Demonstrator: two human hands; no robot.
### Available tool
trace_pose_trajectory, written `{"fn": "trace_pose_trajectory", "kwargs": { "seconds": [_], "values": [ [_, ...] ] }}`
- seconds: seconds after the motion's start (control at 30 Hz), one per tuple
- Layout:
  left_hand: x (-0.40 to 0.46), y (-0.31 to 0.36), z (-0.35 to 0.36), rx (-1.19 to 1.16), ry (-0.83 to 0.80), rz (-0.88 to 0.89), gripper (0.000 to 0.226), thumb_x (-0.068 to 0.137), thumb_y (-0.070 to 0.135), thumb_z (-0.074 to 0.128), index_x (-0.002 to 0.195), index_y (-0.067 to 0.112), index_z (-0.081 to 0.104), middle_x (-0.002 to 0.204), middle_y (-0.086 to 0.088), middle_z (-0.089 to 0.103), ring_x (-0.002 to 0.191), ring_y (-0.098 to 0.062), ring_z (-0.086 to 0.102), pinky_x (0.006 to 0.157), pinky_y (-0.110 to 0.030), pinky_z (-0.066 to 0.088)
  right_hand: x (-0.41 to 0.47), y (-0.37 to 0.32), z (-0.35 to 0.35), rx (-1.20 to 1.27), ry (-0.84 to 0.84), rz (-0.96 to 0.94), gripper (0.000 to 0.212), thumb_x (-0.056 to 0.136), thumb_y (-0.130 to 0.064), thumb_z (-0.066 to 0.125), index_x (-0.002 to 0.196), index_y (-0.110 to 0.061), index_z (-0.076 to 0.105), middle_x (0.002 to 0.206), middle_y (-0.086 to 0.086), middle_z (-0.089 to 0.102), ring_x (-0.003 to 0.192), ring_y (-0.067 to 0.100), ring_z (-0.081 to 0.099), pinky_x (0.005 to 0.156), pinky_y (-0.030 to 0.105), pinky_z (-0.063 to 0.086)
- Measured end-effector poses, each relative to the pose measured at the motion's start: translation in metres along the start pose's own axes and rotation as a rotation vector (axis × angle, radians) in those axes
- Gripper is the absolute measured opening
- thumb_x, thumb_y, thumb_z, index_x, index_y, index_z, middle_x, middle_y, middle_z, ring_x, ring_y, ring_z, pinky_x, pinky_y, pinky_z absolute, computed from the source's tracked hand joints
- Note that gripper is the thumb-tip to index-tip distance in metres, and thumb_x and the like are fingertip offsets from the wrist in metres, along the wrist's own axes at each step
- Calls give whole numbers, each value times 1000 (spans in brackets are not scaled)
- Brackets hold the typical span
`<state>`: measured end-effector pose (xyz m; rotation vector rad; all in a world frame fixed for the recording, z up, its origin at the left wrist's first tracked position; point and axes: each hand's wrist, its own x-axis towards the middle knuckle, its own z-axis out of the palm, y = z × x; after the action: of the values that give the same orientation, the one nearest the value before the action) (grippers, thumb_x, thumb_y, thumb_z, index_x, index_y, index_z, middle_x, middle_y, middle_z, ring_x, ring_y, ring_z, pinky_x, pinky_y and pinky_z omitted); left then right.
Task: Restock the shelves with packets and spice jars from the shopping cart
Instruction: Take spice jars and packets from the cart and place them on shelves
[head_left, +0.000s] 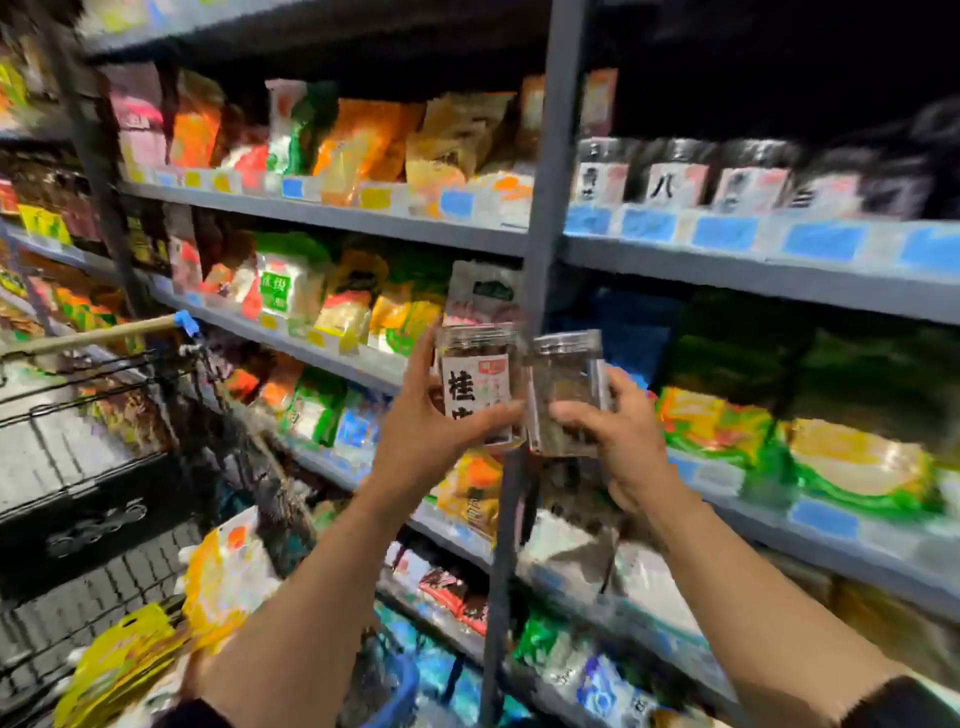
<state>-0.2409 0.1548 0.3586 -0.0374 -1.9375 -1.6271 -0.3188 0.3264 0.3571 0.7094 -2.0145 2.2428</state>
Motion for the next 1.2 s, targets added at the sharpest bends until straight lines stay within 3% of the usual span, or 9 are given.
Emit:
{"fn": "trace_pose_trajectory", "kwargs": {
  "seconds": [0.13, 0.3, 0.43, 0.5, 0.57, 0.7, 0.87, 1.03, 1.2],
  "values": [
    [8, 45, 84, -85, -108, 119, 105, 55, 37, 88, 145, 39, 33, 114, 15, 67, 96, -3, 68, 81, -28, 58, -14, -52, -90, -65, 68, -104, 65, 49, -22, 80, 109, -9, 60, 98, 3, 72, 91, 17, 68, 80, 29, 54],
    [6, 80, 173, -57, -215, 174, 104, 54, 71, 77, 142, 54, 27, 131, 12, 58, 106, -8, 63, 90, -43, 55, -32, -95, -174, -192, 217, -177, 82, 49, -34, 92, 118, -12, 54, 112, 5, 69, 105, 20, 65, 96, 47, 49],
    [2, 101, 225, -69, -243, 222, 93, 63, 66, 69, 144, 47, 28, 112, 17, 67, 99, -4, 65, 91, -42, 55, -43, -126, -221, -341, 330, -186, 96, 43, -58, 88, 120, -19, 46, 123, 2, 61, 115, 18, 58, 98, 47, 47],
    [4, 111, 241, -69, -237, 245, 87, 66, 59, 72, 141, 50, 29, 96, 34, 65, 92, 5, 64, 88, -35, 56, -44, -139, -239, -380, 345, -206, 83, 49, -56, 87, 114, -19, 50, 119, 2, 63, 112, 19, 60, 95, 46, 49],
    [13, 124, 249, -50, -229, 278, 84, 72, 44, 78, 139, 50, 28, 88, 42, 60, 83, 15, 61, 81, -18, 54, -43, -155, -255, -399, 363, -235, 57, 61, -37, 87, 105, -18, 55, 106, -1, 68, 99, 14, 65, 85, 36, 52],
    [49, 151, 259, -55, -249, 328, 95, 67, 30, 84, 142, 41, 28, 117, 25, 52, 103, 6, 57, 88, -25, 49, -35, -184, -280, -394, 407, -322, 41, 67, -21, 83, 100, -21, 58, 97, -5, 69, 85, 3, 66, 72, 18, 50],
    [102, 189, 285, 44, -172, 432, 81, 62, 38, 87, 129, 31, 42, 113, 13, 60, 102, -8, 60, 89, -35, 54, -10, -215, -297, -388, 522, -423, 68, 66, -22, 84, 123, -18, 47, 104, -4, 67, 90, 3, 67, 76, 18, 53],
    [154, 199, 308, 233, -153, 416, 89, 55, 52, 88, 129, 26, 46, 115, 3, 63, 105, -21, 62, 91, -46, 53, 14, -237, -310, -447, 570, -469, 67, 66, -24, 83, 123, -19, 48, 109, 1, 66, 96, 14, 66, 80, 28, 54],
    [173, 188, 327, 588, -203, 392, 96, 54, 63, 84, 130, 15, 51, 119, -3, 64, 106, -23, 61, 87, -43, 54, 30, -231, -323, -483, 599, -419, 66, 61, -35, 84, 116, -25, 49, 109, -1, 65, 99, 16, 65, 87, 40, 55]
  ]
}}
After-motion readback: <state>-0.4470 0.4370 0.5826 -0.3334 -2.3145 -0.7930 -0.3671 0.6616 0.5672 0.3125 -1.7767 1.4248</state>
